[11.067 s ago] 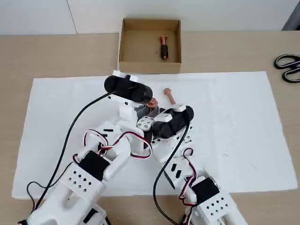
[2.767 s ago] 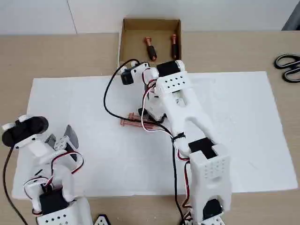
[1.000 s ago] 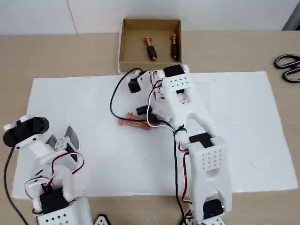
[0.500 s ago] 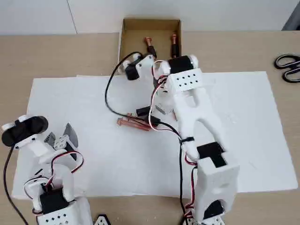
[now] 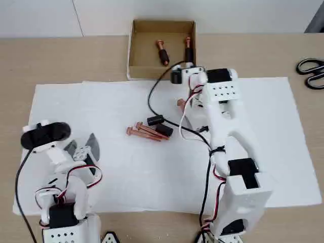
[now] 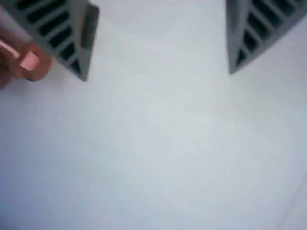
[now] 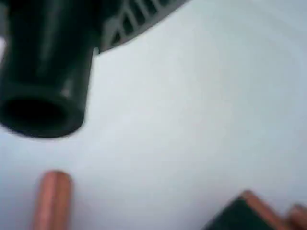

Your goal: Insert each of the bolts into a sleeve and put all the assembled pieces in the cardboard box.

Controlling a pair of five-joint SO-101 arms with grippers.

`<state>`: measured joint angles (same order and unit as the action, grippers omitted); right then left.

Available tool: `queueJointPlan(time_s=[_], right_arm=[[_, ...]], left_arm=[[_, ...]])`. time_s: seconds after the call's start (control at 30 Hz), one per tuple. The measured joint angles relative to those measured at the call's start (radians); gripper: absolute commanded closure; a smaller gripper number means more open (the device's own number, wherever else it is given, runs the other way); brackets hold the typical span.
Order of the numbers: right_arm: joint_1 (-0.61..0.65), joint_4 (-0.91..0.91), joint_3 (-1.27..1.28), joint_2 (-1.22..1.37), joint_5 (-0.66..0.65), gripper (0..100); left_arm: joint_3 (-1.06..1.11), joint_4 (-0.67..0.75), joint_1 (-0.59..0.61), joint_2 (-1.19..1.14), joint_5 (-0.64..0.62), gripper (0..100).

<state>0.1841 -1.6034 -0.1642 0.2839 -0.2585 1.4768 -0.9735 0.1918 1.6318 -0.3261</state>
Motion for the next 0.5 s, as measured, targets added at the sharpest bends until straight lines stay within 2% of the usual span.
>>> queueJointPlan(time_s=[0.27,0.5], right_arm=[[-0.107,0.121,0.137,0.000,0.000,98.7],[-0.106,0.190,0.222,0.000,0.000,98.3]], left_arm=[[0.000,0.000,-0.074,0.000,0.000,82],[0.000,0.000,-0.135,0.000,0.000,82]])
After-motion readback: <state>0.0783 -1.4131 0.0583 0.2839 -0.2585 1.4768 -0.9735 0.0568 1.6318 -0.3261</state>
